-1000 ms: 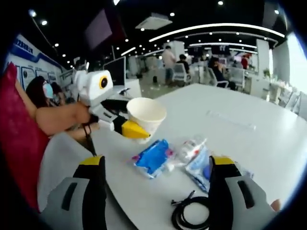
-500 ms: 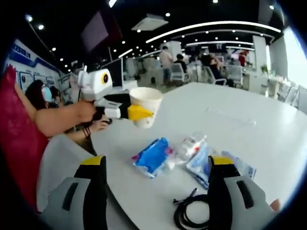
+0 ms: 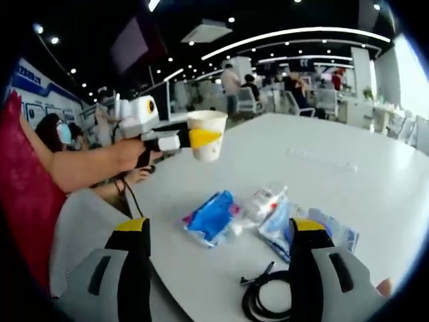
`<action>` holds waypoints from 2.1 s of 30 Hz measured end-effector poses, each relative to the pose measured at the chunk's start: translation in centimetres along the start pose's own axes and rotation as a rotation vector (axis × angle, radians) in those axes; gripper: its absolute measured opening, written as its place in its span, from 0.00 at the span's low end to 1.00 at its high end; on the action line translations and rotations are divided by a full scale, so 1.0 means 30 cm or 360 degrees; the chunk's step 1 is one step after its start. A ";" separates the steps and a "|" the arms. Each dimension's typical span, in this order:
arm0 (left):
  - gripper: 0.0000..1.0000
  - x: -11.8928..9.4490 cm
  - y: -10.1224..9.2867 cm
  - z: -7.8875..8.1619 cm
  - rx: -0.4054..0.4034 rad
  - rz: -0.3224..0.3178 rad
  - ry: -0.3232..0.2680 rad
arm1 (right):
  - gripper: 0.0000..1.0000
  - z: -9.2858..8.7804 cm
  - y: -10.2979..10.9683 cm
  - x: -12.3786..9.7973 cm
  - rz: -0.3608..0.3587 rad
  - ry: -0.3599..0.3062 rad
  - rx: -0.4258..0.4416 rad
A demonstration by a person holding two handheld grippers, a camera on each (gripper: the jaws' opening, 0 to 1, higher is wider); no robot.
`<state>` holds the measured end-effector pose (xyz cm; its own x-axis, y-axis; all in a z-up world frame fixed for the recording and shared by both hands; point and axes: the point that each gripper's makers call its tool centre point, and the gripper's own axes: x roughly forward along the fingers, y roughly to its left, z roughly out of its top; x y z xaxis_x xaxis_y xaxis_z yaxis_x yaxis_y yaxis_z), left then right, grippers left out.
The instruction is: Arrange the tabletop items into an orderly group along one side of the table until the central work area is clear of visible clutter.
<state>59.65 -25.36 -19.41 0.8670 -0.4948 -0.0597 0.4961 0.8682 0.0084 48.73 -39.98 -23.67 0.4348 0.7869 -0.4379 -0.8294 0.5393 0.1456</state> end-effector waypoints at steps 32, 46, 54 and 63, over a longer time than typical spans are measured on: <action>0.43 0.095 0.277 -0.180 -0.0125 0.0422 -0.0096 | 0.80 -0.069 -0.035 0.017 -0.0013 0.0080 0.0094; 0.42 0.126 0.372 -0.307 -0.0145 0.0534 -0.0031 | 0.78 -0.095 -0.059 0.030 -0.0018 0.0116 0.0134; 0.42 0.148 0.402 -0.376 -0.0179 0.0581 0.0004 | 0.78 -0.109 -0.077 0.021 -0.0038 0.0136 0.0157; 0.43 0.159 0.423 -0.419 -0.0185 0.0610 0.0012 | 0.77 -0.125 -0.086 0.026 -0.0043 0.0163 0.0174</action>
<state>69.47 -16.25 -32.13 0.9876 -0.1343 -0.0815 0.1276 0.9885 -0.0816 49.91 -41.88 -27.72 0.4139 0.7398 -0.5305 -0.7721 0.5940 0.2260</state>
